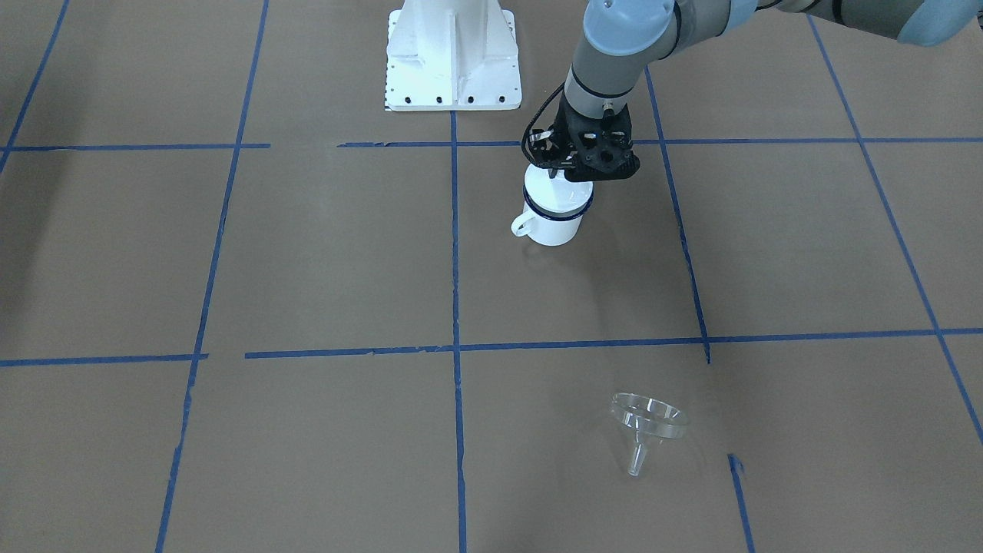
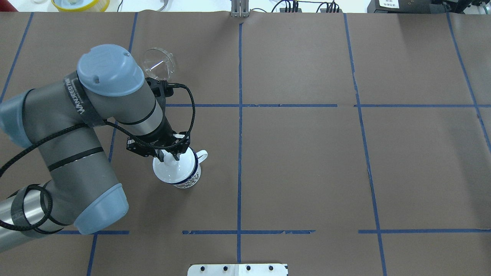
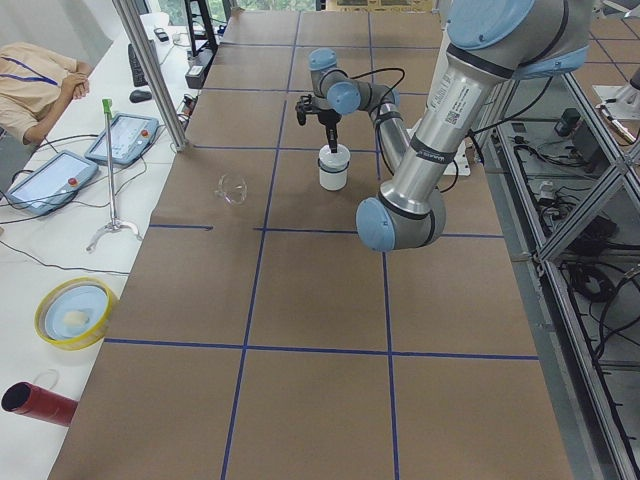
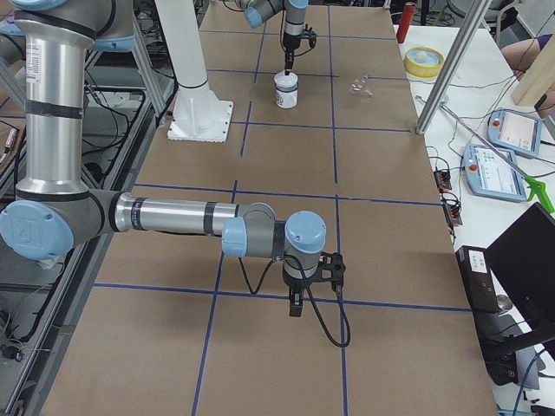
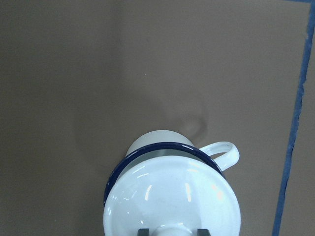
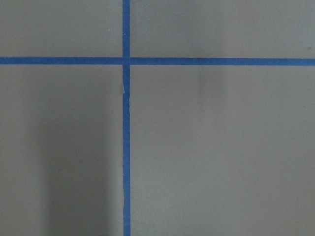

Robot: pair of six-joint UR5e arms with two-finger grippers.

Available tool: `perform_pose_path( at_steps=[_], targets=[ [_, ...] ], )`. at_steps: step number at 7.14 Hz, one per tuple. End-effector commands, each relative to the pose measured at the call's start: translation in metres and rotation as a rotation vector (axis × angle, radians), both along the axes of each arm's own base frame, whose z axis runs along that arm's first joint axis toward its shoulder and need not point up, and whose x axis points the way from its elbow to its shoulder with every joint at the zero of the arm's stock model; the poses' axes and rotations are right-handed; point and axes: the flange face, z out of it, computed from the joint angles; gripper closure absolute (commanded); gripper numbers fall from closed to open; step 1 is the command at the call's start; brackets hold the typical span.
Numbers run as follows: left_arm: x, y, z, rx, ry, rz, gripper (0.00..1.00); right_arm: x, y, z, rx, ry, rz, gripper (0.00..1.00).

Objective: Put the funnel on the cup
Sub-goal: 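Lift the white lid off the mug and carry it beside the mug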

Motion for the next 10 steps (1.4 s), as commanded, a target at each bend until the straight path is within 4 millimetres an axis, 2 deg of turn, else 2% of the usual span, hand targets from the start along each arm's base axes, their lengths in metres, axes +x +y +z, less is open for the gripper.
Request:
perform_pose_path(
  at_steps=[1,2,3,4,5,6,10],
  targets=[
    [-0.034,0.004,-0.015,0.001,0.001,-0.032,1.0,0.0,0.0,0.0,0.0,0.0,0.0,0.0],
    [-0.052,-0.003,-0.018,0.011,0.012,-0.062,1.0,0.0,0.0,0.0,0.0,0.0,0.0,0.0],
    [-0.054,-0.004,-0.012,0.004,0.003,-0.065,1.0,0.0,0.0,0.0,0.0,0.0,0.0,0.0],
    [-0.056,-0.003,0.008,-0.003,-0.018,-0.057,1.0,0.0,0.0,0.0,0.0,0.0,0.0,0.0],
    [-0.06,-0.002,0.007,0.002,-0.013,-0.058,1.0,0.0,0.0,0.0,0.0,0.0,0.0,0.0],
    [-0.076,0.012,0.02,0.013,-0.009,-0.05,1.0,0.0,0.0,0.0,0.0,0.0,0.0,0.0],
    [-0.083,0.019,0.087,0.023,0.002,-0.045,1.0,0.0,0.0,0.0,0.0,0.0,0.0,0.0]
  ],
)
